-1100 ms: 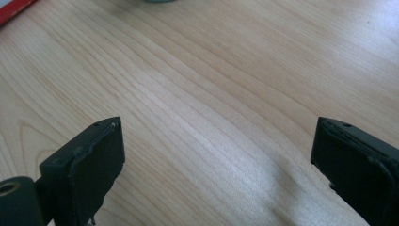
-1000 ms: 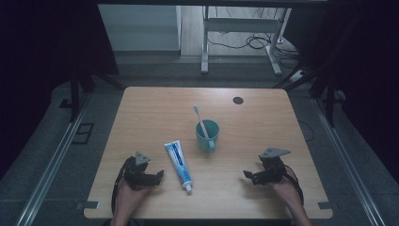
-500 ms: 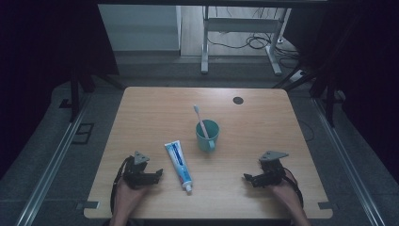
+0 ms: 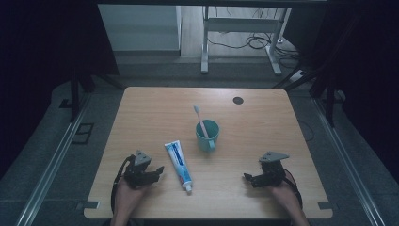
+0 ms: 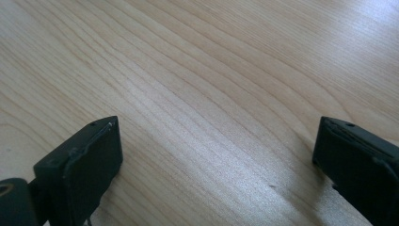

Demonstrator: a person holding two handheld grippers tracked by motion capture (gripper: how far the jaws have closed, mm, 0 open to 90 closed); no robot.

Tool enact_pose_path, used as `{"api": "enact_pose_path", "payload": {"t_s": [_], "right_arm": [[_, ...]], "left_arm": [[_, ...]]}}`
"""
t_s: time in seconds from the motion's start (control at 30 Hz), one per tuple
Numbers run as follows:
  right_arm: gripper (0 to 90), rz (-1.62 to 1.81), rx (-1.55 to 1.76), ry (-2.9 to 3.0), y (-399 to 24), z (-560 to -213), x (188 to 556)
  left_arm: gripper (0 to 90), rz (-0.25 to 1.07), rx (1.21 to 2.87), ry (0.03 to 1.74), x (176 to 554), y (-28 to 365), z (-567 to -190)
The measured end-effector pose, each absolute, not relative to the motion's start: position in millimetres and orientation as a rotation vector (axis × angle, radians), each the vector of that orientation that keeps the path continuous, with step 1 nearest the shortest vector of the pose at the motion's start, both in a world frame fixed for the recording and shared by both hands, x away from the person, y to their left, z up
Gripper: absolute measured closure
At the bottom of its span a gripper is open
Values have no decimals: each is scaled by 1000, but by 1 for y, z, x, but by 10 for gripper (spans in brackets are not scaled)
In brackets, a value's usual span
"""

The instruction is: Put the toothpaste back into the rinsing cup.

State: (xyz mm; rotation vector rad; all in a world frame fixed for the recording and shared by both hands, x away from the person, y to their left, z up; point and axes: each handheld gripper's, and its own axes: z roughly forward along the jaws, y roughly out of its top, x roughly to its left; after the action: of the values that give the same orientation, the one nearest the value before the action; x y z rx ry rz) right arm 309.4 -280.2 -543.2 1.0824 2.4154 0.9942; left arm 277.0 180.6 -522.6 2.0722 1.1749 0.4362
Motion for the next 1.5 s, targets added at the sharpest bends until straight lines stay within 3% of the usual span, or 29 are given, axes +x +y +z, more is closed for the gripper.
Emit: {"api": "enact_pose_path", "payload": {"t_s": [0.13,0.53,0.7,1.5], "right_arm": [[7,988,1095,2410,-280,-543,310],[6,987,1103,2404,-280,-543,310],[7,987,1105,2404,-280,-543,310],[9,986,1110,2398,-280,-543,310]], "left_arm": [[437,429,2084,1154,278,177,-520],[777,336,2111,1057,276,161,-505],[875,322,2147,986,276,146,-502],[895,171,2255,896,292,78,-507]]}}
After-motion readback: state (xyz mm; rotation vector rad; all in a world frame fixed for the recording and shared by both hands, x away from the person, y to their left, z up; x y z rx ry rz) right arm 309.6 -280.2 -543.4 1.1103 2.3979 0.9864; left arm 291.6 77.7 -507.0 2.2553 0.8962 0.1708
